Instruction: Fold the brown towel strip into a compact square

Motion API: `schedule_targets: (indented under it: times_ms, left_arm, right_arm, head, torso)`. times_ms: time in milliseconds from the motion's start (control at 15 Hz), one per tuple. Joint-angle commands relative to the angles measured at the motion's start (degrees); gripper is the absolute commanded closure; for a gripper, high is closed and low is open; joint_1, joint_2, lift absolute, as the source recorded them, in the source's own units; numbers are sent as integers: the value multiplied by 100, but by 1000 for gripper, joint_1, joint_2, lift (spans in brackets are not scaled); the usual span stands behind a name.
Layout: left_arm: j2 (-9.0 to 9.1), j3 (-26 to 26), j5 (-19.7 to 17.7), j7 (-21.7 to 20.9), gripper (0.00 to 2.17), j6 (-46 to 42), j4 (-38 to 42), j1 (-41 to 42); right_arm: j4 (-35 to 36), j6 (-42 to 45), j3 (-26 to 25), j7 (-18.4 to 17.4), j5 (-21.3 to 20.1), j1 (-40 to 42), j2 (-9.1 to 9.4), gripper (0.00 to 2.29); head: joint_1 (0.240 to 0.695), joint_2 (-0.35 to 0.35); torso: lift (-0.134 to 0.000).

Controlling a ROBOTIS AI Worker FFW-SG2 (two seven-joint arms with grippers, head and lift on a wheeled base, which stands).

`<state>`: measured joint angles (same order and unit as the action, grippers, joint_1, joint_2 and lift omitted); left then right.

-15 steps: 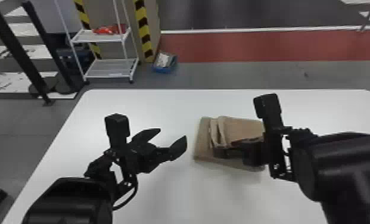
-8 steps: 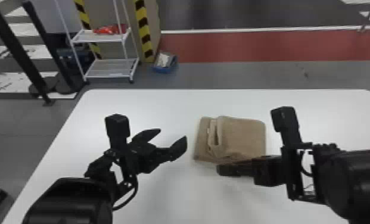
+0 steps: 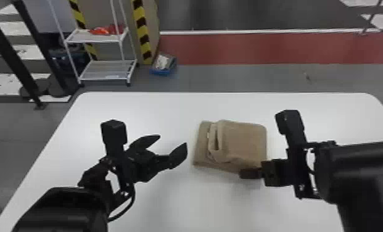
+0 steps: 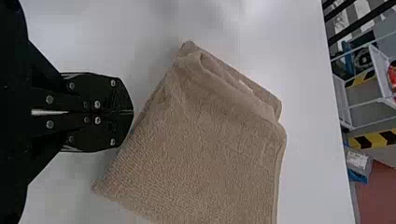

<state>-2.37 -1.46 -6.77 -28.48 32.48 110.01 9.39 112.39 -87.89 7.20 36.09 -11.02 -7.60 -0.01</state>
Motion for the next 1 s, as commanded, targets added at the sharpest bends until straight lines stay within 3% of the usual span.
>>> schedule_targets:
  times_ms: [0,267,600,733,867,933]
  left_arm:
    - [0,5,0,-9,43,0,3,19]
    - [0,-21,-18,-9,43,-18,29,54]
    - [0,-30,-18,-44,43,-53,29,72]
    - [0,-109,-26,-53,43,-35,29,72]
    - [0,-180,-53,-53,43,-35,29,80]
    - [0,-188,-53,-53,43,-53,21,72]
  right_arm:
    - [-577,56,-140,-164,-67,-383,6,1693]
    - [-1166,847,-562,-647,-32,-752,6,1693]
    - [-1825,2060,-676,-1280,3,-1068,6,1690]
    - [-1650,1779,-773,-1350,30,-1042,6,1690]
    - [-1096,619,-887,-1007,118,-989,6,1690]
    - [-850,144,-1089,-814,452,-989,6,1690]
  head:
    - [695,45]
    - [695,-1]
    - [695,-45]
    - [695,-57]
    - [695,-58]
    - [695,-57]
  torso:
    - [-124]
    - [-124]
    - [-124]
    - [-124]
    - [-124]
    - [-124]
